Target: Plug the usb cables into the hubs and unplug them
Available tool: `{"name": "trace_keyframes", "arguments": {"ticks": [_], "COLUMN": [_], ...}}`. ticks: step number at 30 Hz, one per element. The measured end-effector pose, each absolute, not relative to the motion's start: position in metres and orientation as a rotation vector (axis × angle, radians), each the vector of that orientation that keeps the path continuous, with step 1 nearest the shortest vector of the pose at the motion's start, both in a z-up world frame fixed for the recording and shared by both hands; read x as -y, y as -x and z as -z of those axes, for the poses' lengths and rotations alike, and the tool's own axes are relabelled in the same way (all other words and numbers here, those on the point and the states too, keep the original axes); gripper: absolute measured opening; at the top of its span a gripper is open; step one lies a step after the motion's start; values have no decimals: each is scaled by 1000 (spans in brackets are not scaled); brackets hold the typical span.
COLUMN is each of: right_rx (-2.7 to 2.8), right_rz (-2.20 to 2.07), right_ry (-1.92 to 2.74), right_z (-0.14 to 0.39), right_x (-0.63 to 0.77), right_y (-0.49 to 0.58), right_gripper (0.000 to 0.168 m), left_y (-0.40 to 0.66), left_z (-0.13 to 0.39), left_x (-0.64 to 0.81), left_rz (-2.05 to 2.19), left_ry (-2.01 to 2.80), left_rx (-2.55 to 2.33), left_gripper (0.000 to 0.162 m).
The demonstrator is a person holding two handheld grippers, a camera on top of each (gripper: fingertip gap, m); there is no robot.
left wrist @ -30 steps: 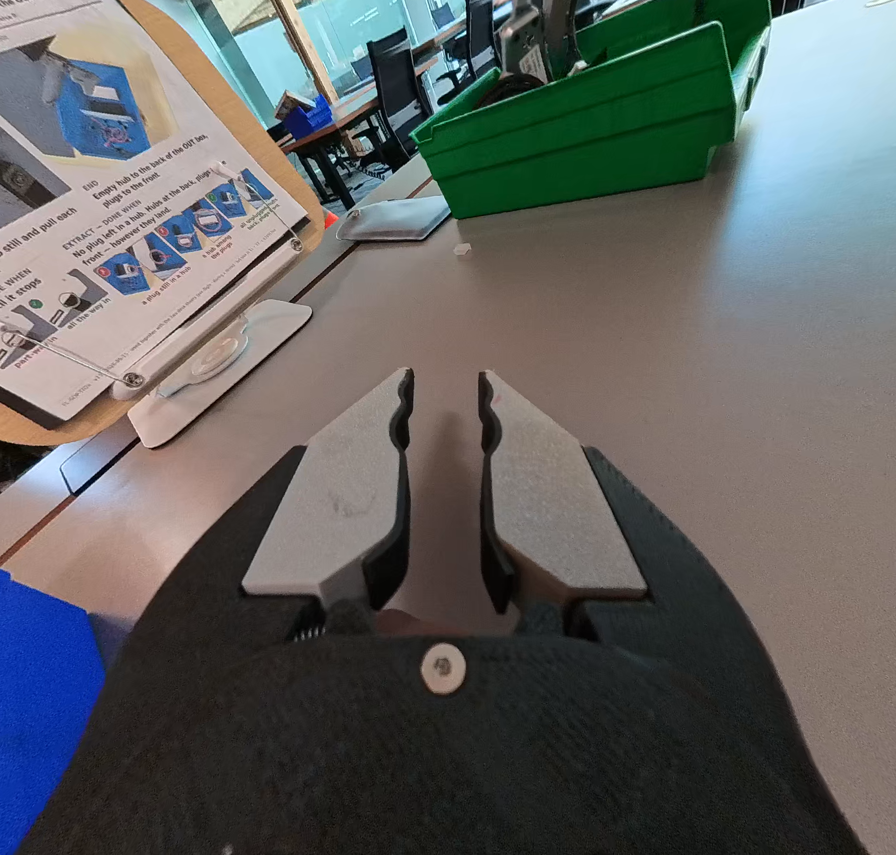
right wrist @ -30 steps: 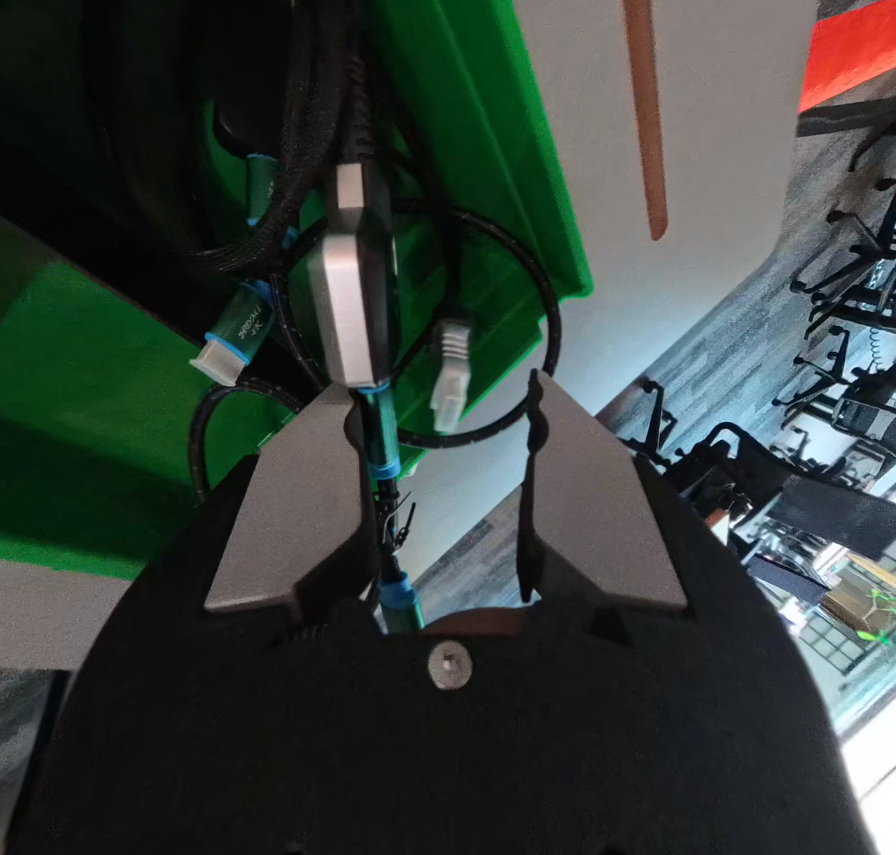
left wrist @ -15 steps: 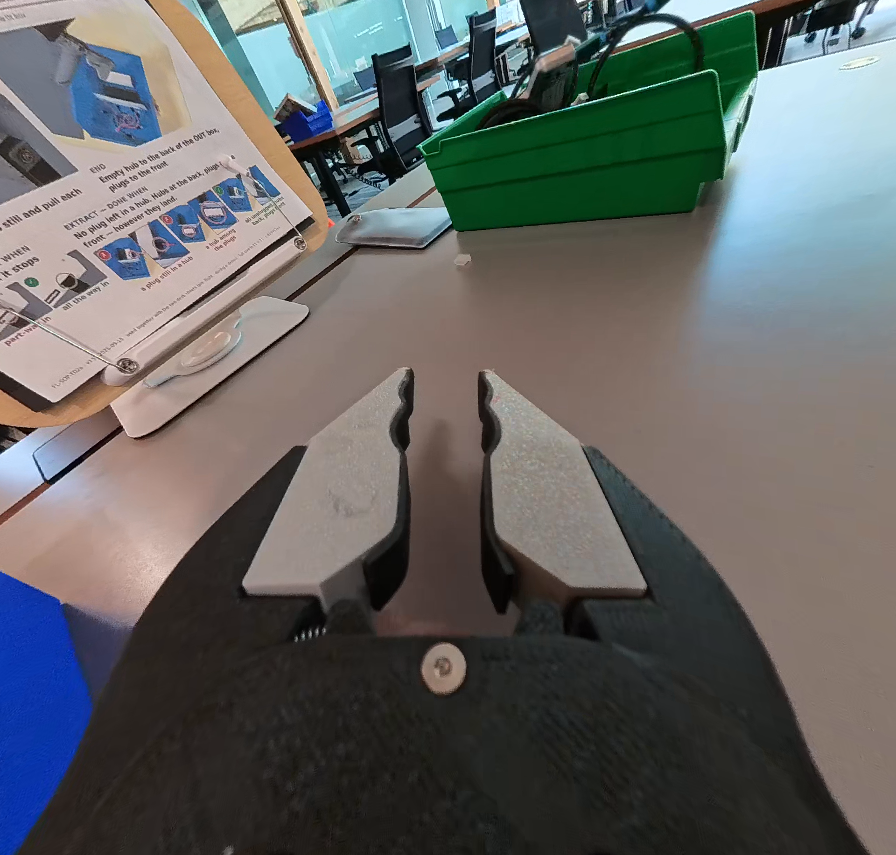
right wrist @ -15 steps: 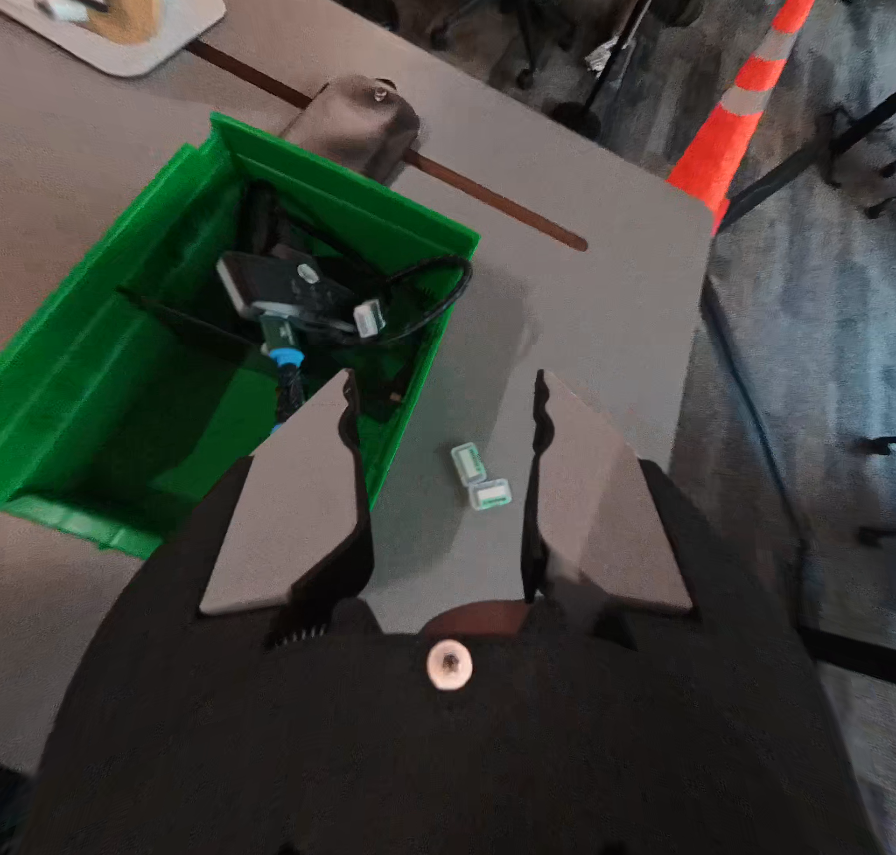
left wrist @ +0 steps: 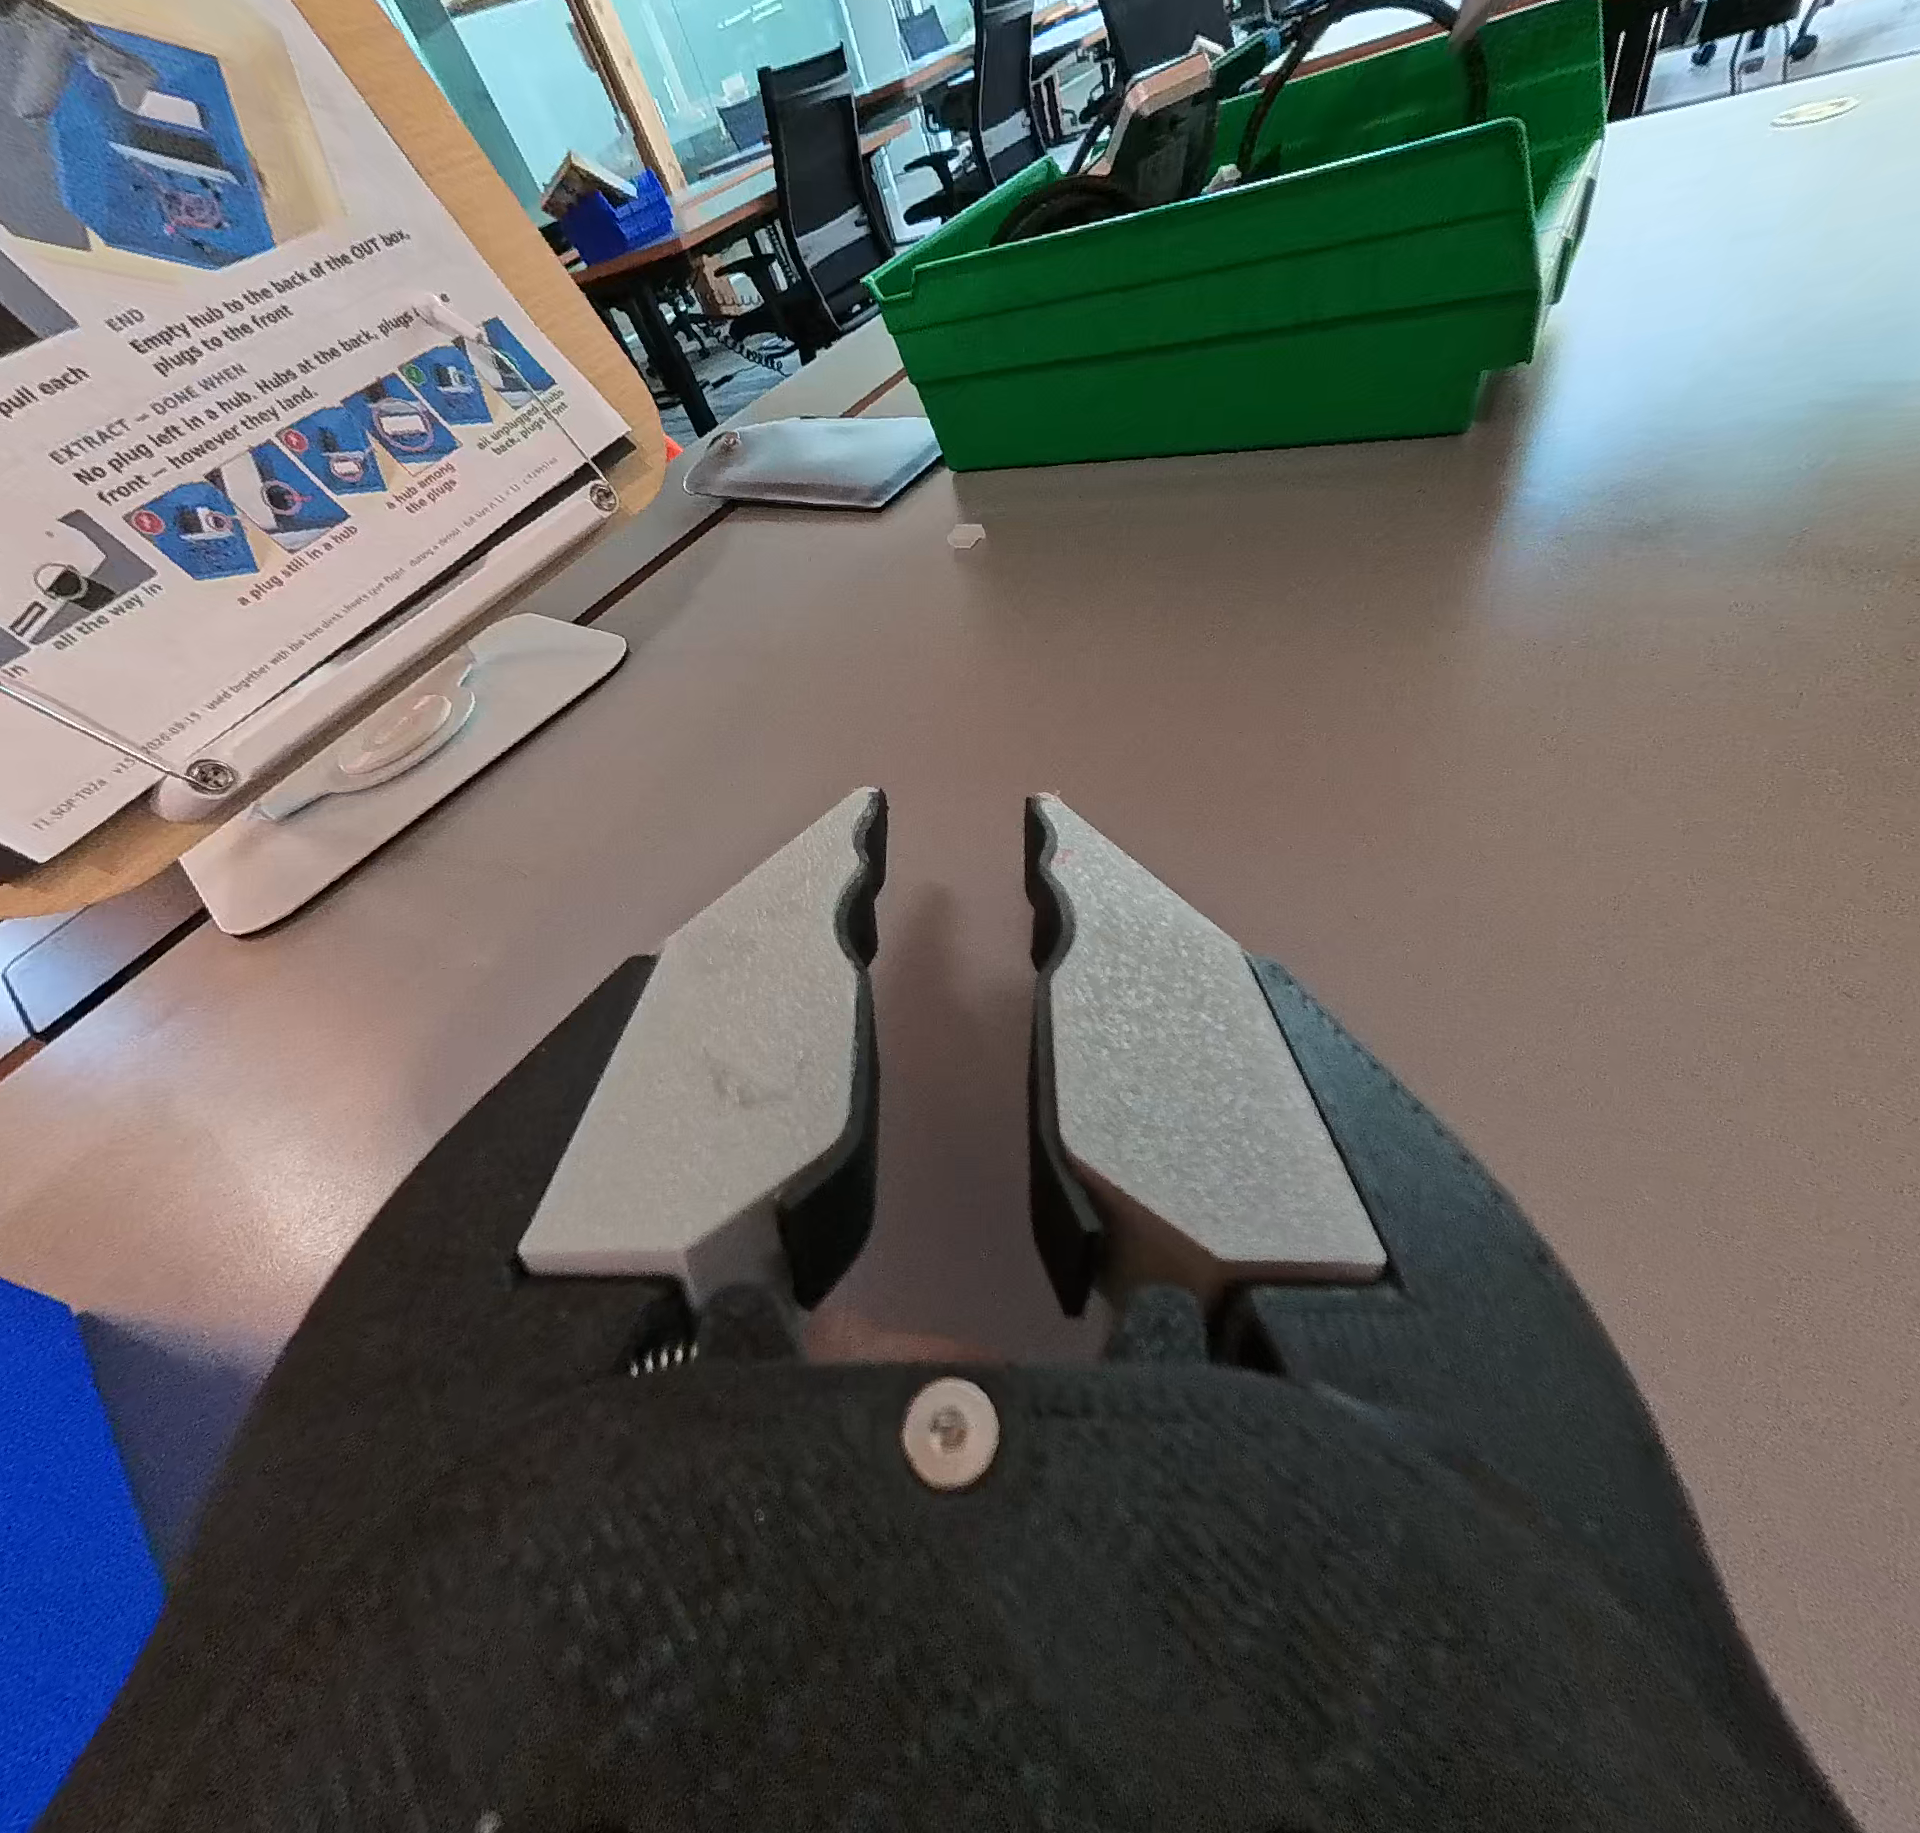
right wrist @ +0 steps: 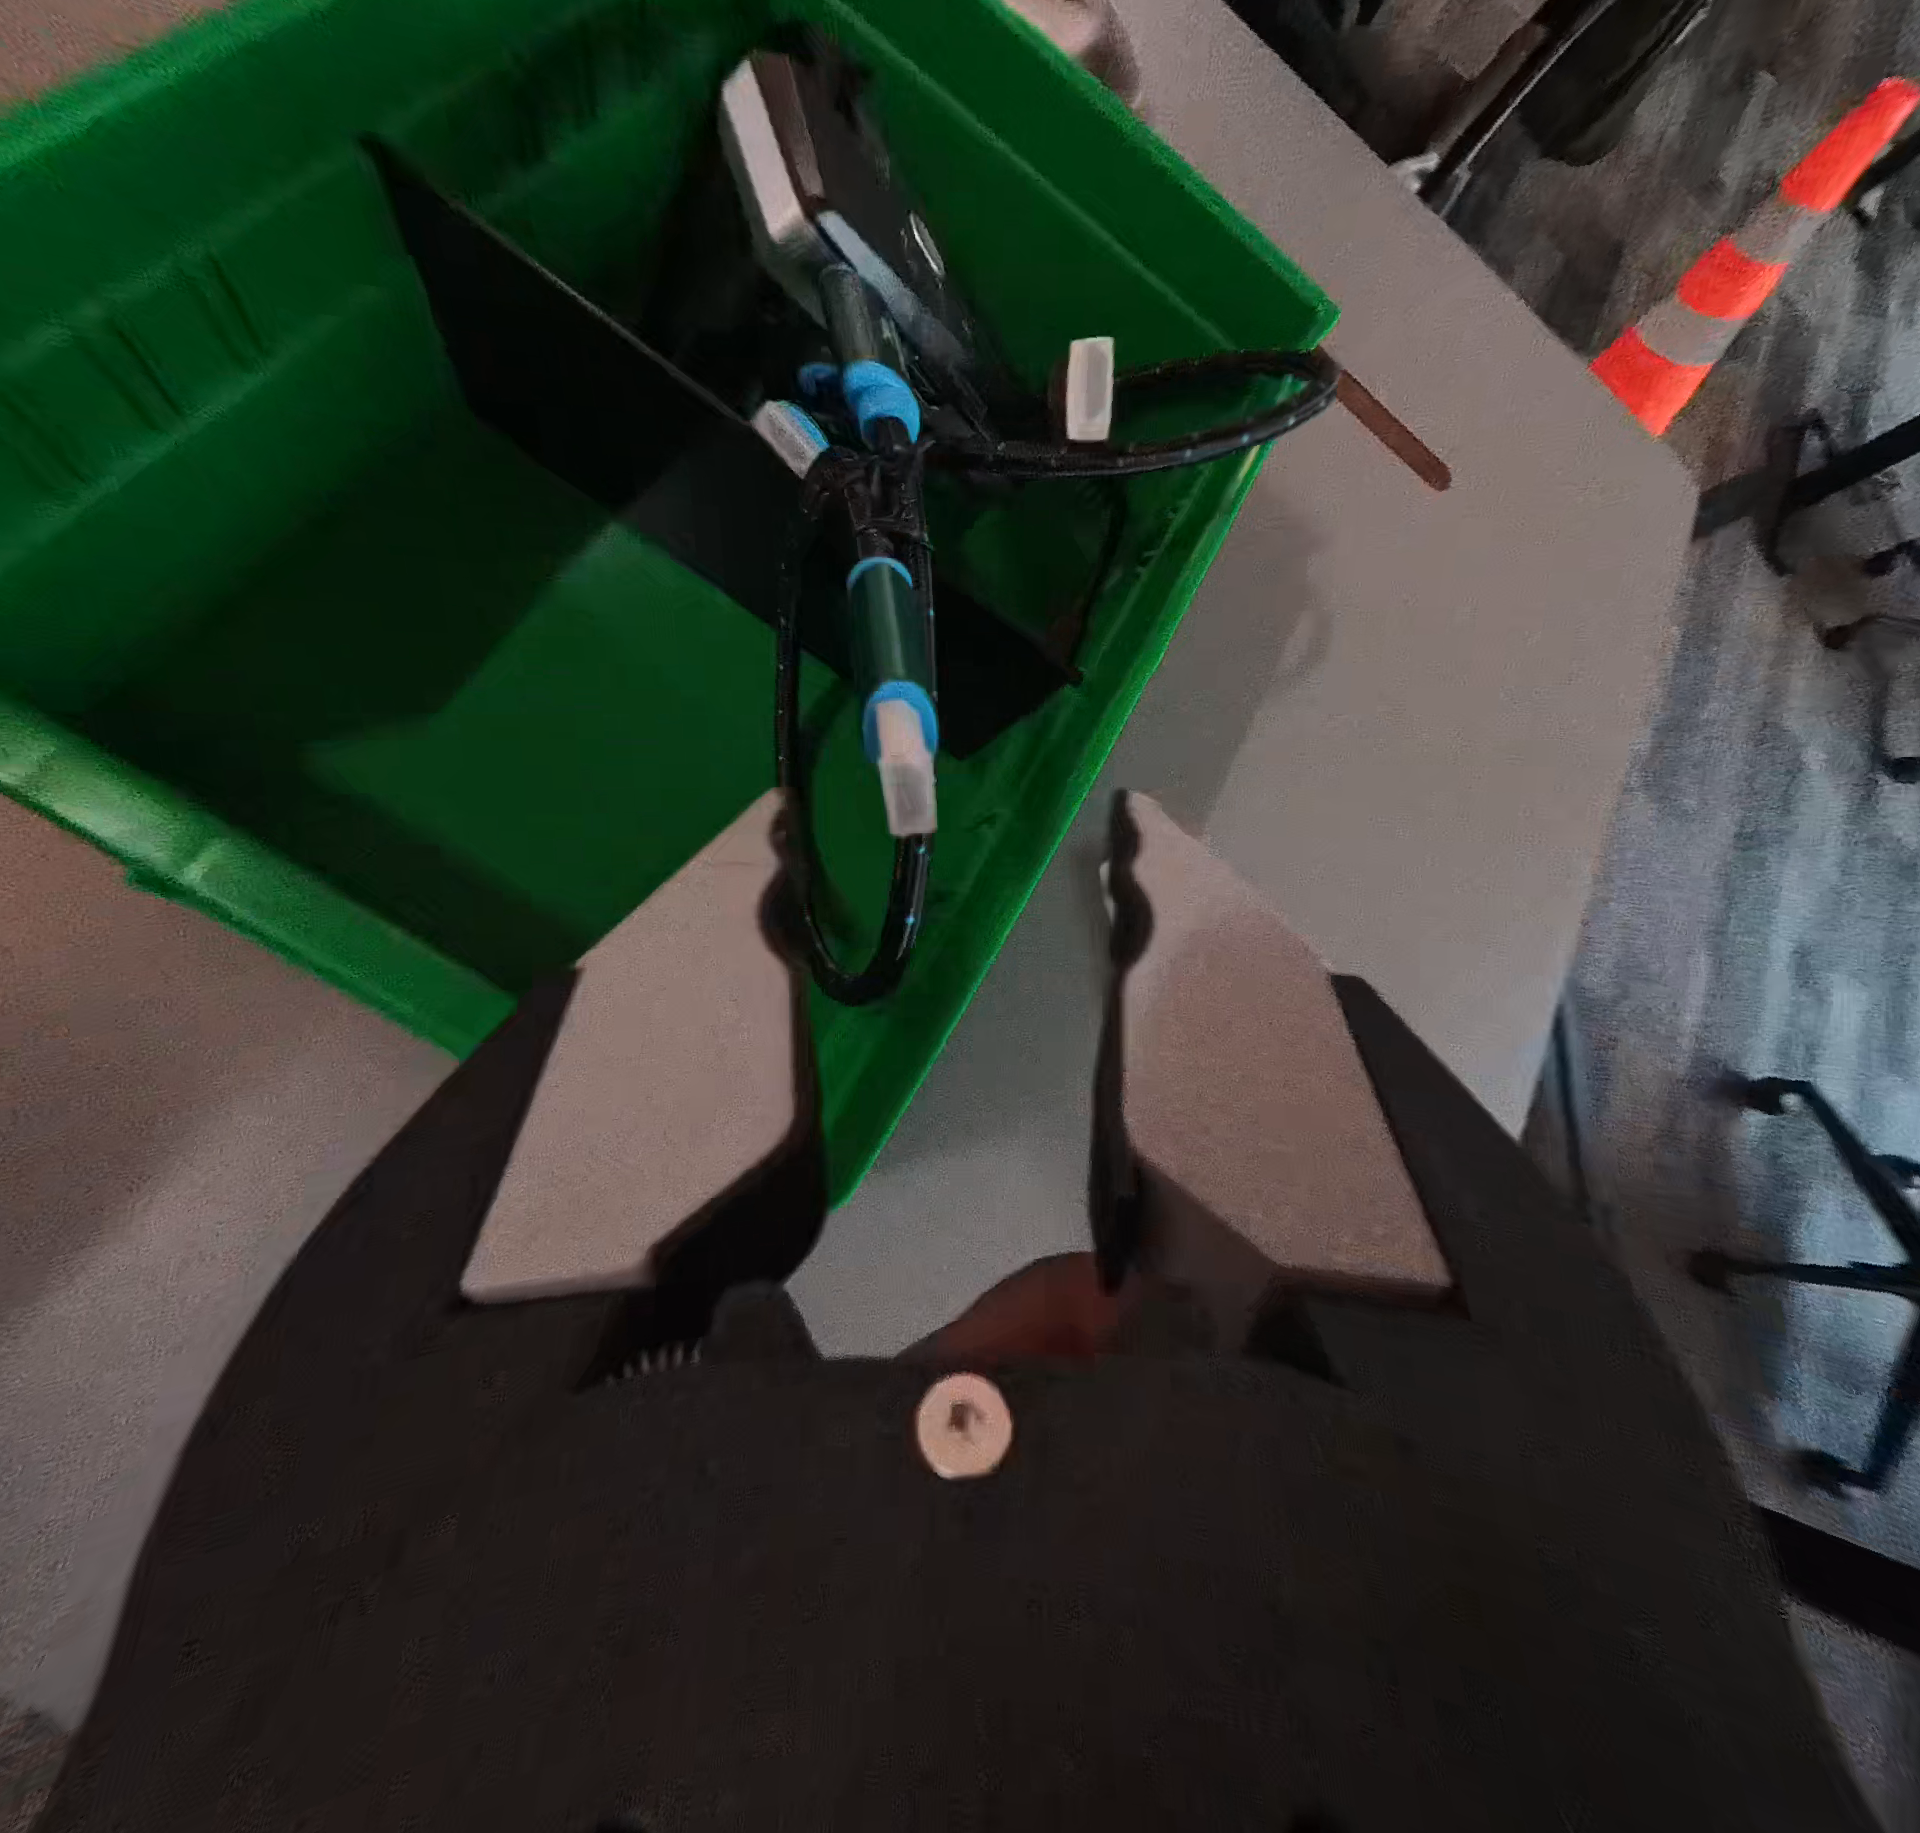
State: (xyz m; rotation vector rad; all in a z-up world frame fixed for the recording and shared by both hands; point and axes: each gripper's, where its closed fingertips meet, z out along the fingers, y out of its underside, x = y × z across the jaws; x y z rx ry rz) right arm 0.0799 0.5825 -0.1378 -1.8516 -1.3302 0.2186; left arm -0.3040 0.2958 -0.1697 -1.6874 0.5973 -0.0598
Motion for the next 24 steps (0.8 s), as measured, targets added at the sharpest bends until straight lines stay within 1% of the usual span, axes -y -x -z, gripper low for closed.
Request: {"name": "trace_keyframes", "arguments": {"ticks": [1,2,4,8,10,16,20,24], "right_rx": [1360,1390,1409,1428,1433,1325,1211,1157], "right_rz": [-153,-135,-204,-557,-660,-652,-606,-535], "right_ry": [1831,1810,1794,1755,1751,1688,1657,1642], "right_z": [141,143,139,114,103,71,49,33], "right_x": [-586,-586,-579,-543,-532,-546,-565,-587], "right_y": [-76,-71,-61,-40,-32,-5,4,13], "right_gripper": [23,4,3,3,3,4,4,5], "left_y": [304,305,305,305,304,284,271,261], "left_z": [169,168,167,166,167,172,179,181], "left_x": [-296,-295,-294,-293,-294,-291,-292,-293], "left_rz": [61,61,67,89,99,86,15,62], "left_ry": [1684,1679,1671,1668,1677,1653,1658,1674], "left_rx": [-594,-590,-587,-585,-590,-707,-778,-794], "left_gripper": [24,24,24,24,24,19,21,24]}}
